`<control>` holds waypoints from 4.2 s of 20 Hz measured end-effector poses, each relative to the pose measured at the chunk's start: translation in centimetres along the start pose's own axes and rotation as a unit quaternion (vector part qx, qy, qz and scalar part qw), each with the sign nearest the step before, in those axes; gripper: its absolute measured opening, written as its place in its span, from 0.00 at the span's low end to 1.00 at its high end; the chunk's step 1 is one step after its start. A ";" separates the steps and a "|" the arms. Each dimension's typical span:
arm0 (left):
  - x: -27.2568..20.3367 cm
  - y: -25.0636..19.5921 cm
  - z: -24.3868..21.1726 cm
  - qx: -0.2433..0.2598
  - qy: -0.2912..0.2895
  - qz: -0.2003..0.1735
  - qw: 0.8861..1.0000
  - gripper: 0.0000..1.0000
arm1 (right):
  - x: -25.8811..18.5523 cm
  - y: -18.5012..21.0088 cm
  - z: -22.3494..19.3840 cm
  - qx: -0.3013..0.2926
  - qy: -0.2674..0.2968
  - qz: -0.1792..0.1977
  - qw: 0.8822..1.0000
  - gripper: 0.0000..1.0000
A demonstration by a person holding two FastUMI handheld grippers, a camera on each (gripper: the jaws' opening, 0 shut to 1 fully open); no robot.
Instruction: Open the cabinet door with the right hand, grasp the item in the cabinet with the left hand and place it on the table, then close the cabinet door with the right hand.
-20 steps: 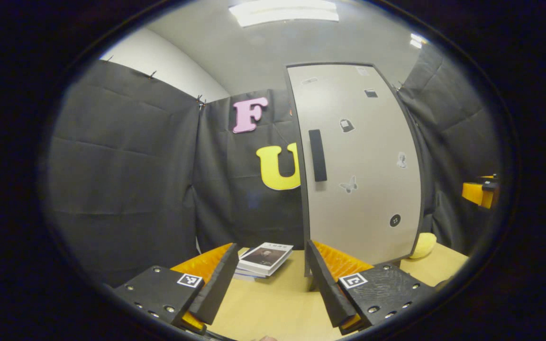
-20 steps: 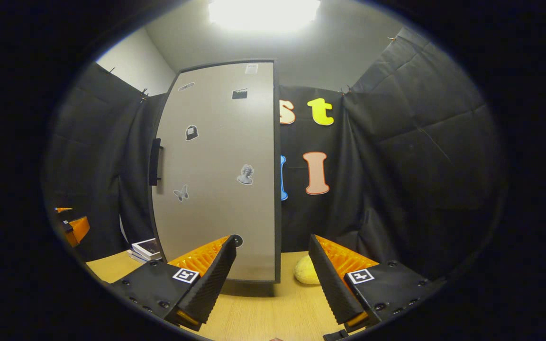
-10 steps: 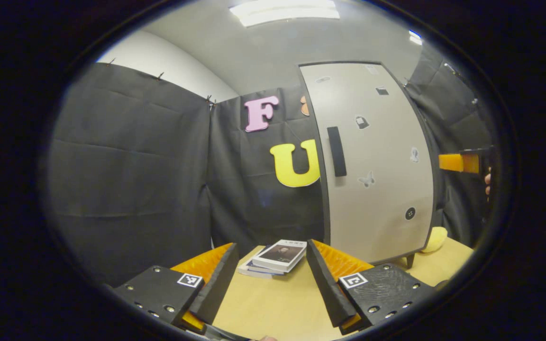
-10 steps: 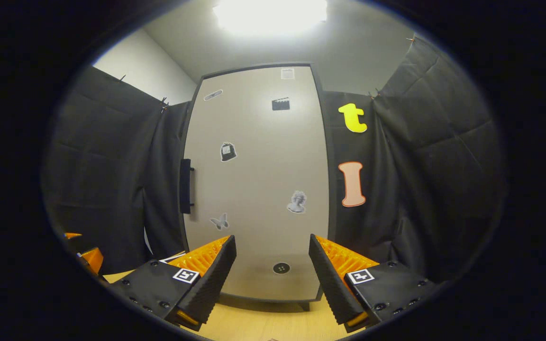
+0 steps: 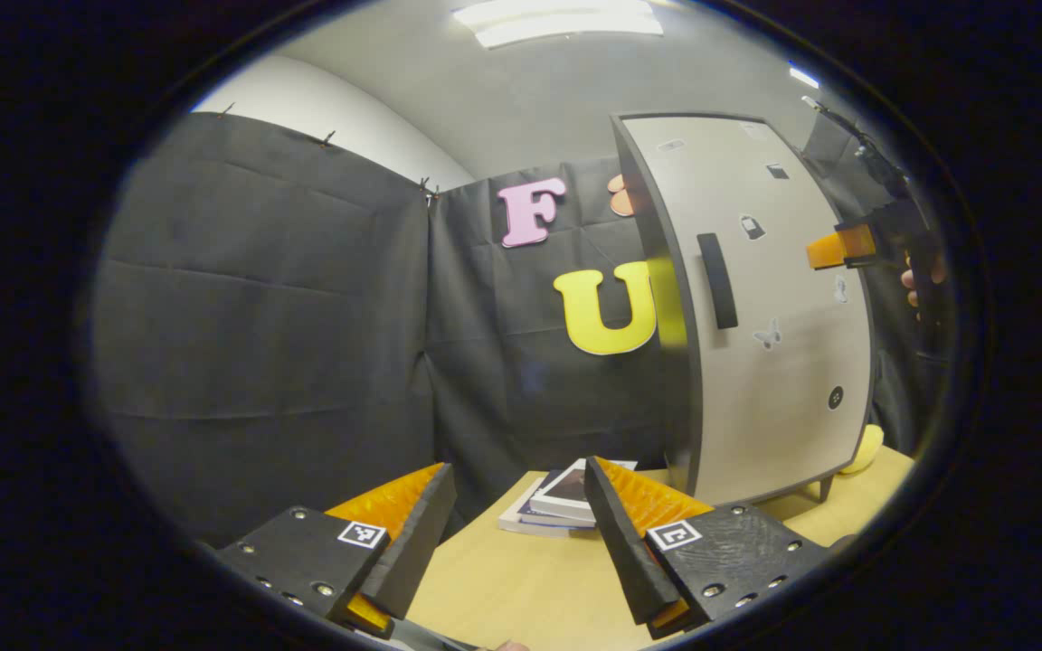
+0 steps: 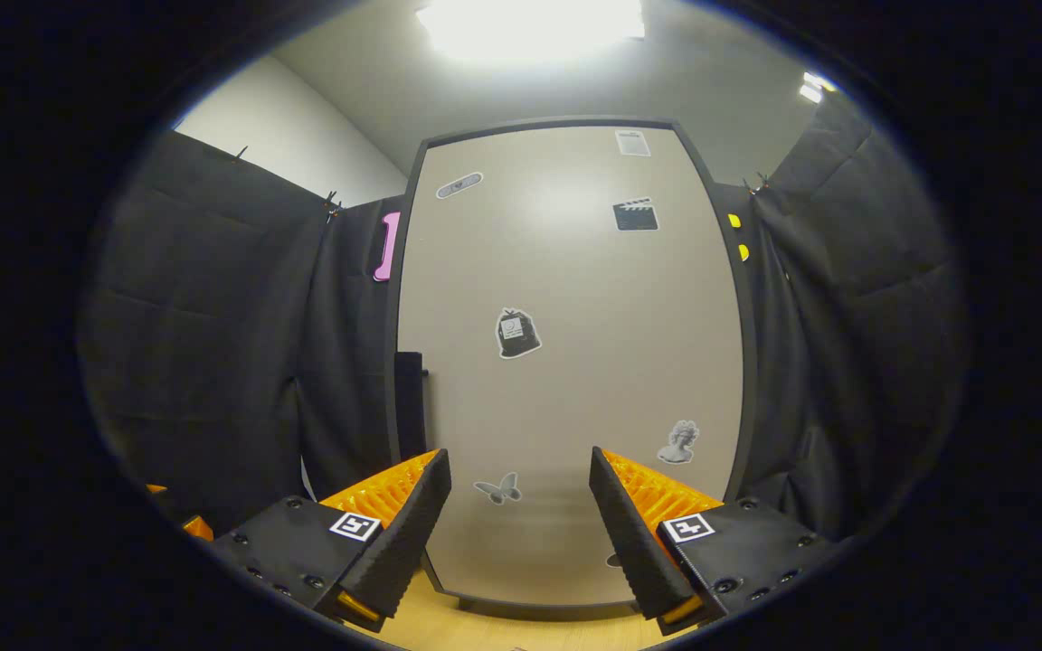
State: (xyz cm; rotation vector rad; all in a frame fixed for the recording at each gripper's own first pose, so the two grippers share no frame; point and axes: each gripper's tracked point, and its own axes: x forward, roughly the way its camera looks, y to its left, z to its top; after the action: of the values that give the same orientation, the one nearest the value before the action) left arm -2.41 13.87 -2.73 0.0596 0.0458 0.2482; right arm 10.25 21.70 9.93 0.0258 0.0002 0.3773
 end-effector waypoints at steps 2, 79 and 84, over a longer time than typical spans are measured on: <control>0.2 1.5 -0.6 0.005 0.003 0.008 1.000 0.89 | 1.2 1.1 0.1 0.001 0.004 0.002 1.000 0.97; -1.6 -20.1 6.4 0.010 -0.055 -0.151 0.987 0.89 | -7.5 0.3 1.5 0.023 0.128 0.213 0.968 0.14; -3.0 -24.7 6.4 0.003 -0.051 -0.181 0.982 0.87 | -9.0 -2.9 1.7 0.028 0.120 0.180 0.976 0.14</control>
State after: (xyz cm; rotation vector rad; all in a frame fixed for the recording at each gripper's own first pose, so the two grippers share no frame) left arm 1.01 -11.14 2.15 0.0688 -0.0440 -0.1196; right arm 2.98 15.62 11.51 0.0355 0.2482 0.7406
